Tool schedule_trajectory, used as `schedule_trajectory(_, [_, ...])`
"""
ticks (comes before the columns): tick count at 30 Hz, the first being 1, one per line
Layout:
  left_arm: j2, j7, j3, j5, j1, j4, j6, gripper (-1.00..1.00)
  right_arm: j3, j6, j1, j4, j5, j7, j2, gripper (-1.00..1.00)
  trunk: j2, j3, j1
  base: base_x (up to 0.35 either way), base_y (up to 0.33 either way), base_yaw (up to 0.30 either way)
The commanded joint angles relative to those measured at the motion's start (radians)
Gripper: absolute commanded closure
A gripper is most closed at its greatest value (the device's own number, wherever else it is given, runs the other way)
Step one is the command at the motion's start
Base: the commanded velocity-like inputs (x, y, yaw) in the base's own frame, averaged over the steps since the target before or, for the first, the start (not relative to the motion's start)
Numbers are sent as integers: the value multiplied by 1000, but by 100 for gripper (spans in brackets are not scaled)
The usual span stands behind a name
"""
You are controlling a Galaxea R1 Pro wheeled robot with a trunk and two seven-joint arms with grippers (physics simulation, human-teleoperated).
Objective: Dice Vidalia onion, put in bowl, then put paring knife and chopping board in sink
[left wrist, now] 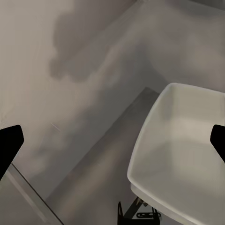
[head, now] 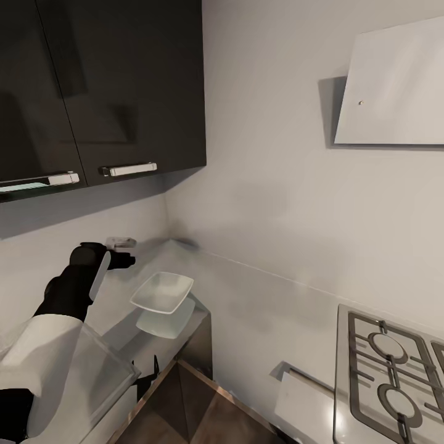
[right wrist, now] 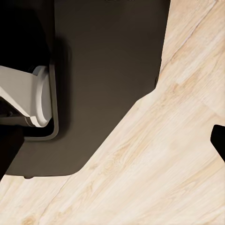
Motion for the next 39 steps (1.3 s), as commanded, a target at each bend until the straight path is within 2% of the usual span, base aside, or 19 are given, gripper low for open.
schedule_trajectory(1, [0,3,0,1,-1,-1,4,-100,0,-1,1,-2,9,-5,0,-100,-1,-1,0,0,0,0])
schedule_trajectory(5, [-11,-13,-17,5,4,-8,12,-100,3,-6,-1,-15,15,-4,17,-100,-1,-1,0,0,0,0])
schedule_trajectory(11, [-19,-28,-38,7,5,-6,8,-100,2,-6,-1,-20,15,-4,24,-100,-1,-1,0,0,0,0])
schedule_trajectory(23, [-26,-95,-43,6,6,-4,5,-100,1,-5,-1,-24,12,-5,26,-100,-1,-2,0,0,0,0])
schedule_trajectory(32, [-23,-146,-42,5,6,-3,5,-100,1,-5,-1,-24,12,-5,24,-100,-1,-14,0,0,0,0])
schedule_trajectory(39, [-20,-146,-42,5,5,0,4,-100,1,-5,-1,-24,12,-5,26,-100,-1,-26,0,0,0,0])
